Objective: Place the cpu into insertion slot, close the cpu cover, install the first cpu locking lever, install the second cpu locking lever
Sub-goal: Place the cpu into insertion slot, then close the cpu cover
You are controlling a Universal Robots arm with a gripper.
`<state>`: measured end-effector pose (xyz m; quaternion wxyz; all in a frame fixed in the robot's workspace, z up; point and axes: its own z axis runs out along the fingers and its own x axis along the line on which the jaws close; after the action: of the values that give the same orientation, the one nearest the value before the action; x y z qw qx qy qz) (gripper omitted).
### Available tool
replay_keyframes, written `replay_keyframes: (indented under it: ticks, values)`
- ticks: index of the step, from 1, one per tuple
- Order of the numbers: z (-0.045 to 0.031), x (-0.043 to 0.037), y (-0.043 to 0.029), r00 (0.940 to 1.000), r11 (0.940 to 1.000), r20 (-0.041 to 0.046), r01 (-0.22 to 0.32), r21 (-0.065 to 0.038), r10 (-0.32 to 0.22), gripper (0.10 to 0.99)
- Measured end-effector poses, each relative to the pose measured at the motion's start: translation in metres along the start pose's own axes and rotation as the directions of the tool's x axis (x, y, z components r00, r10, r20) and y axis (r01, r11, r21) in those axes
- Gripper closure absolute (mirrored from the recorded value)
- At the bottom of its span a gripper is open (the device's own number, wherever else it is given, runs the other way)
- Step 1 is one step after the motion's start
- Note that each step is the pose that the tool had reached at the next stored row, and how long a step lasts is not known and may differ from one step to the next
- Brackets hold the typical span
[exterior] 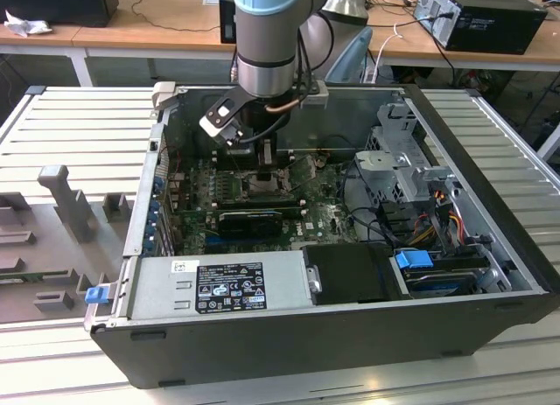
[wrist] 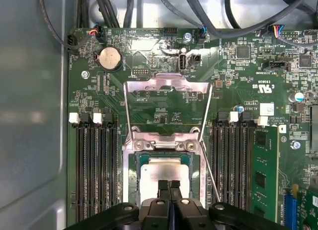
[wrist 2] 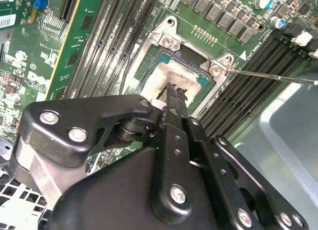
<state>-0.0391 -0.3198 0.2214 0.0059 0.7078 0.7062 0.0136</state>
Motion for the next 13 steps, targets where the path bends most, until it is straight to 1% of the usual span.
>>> replay_keyframes:
  ticks: [5,10,13]
  values:
    - [-0.0038,0.0001,0.0001,1.0,1.0,0.0004,0.0,0.0,0.0,0.98]
    - [-0.0098,0.0001,0.0003,1.0,1.0,0.0007,0.0,0.0,0.0,0.98]
    - [-0.0101,0.0001,0.0005,1.0,1.0,0.0005,0.0,0.0,0.0,0.98]
